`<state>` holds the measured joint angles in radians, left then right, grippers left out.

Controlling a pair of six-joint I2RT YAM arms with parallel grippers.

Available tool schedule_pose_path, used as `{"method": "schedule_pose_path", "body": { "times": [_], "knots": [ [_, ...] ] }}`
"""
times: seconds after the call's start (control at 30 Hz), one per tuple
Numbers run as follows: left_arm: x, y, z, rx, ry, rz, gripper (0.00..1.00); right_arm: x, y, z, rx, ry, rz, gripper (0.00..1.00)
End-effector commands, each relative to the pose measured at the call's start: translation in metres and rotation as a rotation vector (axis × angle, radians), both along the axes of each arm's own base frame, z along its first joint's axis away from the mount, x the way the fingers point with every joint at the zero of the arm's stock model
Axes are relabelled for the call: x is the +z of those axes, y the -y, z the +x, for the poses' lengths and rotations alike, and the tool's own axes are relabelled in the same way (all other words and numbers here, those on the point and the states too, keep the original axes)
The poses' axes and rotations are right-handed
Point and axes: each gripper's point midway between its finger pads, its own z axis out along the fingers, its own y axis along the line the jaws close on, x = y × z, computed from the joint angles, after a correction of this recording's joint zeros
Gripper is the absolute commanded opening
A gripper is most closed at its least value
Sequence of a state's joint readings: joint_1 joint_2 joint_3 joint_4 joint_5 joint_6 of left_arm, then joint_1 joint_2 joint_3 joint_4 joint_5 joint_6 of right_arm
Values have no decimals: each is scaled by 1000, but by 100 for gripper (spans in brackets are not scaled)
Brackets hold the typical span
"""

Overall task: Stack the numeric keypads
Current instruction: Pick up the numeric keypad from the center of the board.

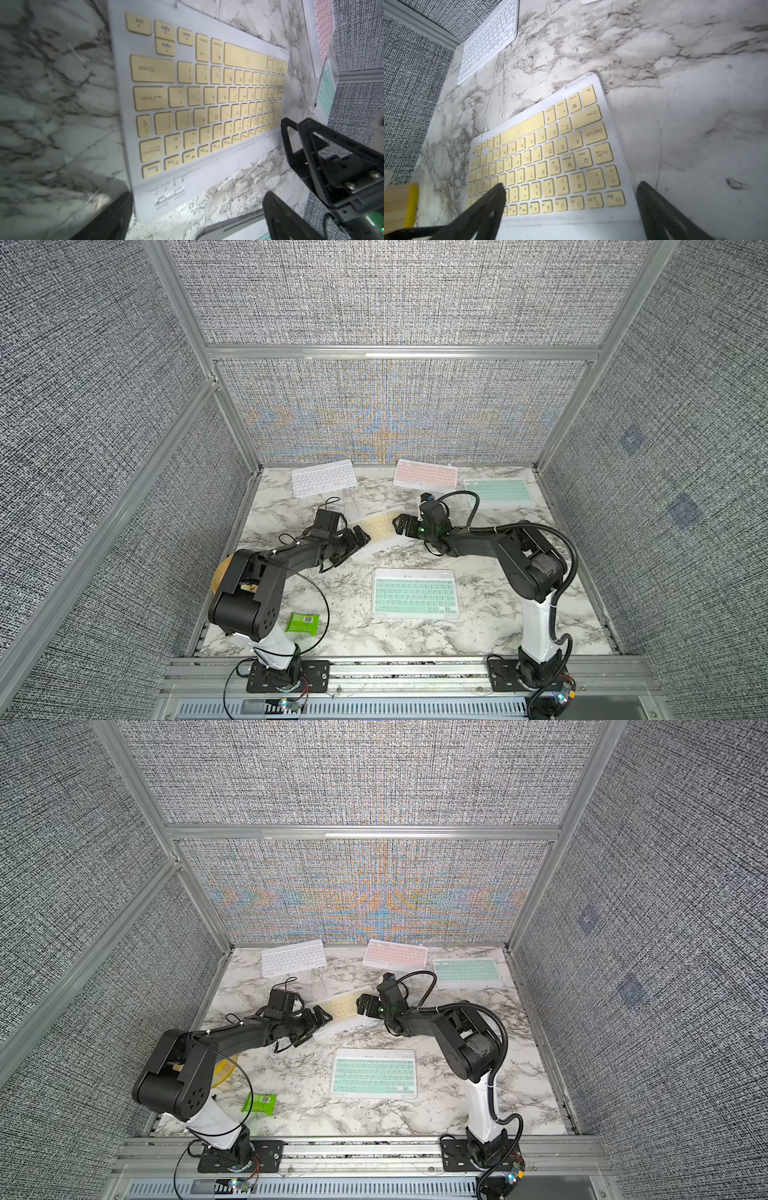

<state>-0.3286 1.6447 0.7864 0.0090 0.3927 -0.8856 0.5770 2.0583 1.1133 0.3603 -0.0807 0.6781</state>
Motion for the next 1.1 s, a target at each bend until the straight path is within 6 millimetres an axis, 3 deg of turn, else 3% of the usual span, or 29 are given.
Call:
{"method": "schedule_pose_path", "body": {
  "times": [0.0,0.27,0.7,0.9,1.07],
  "knots": [
    [35,33,5,-70,65,-196,97,-76,6,-93,66,-471,-40,99],
    [58,39,12,-47,119,-284,97,-78,5,-94,66,-481,-28,99],
    [59,42,12,-16,122,-350,98,-81,2,-96,76,-490,-14,99],
    [97,49,20,-73,229,-370,97,-73,-2,-95,110,-483,1,99],
    [134,56,15,-144,314,-313,98,-56,0,-83,128,-454,12,99]
  ]
}}
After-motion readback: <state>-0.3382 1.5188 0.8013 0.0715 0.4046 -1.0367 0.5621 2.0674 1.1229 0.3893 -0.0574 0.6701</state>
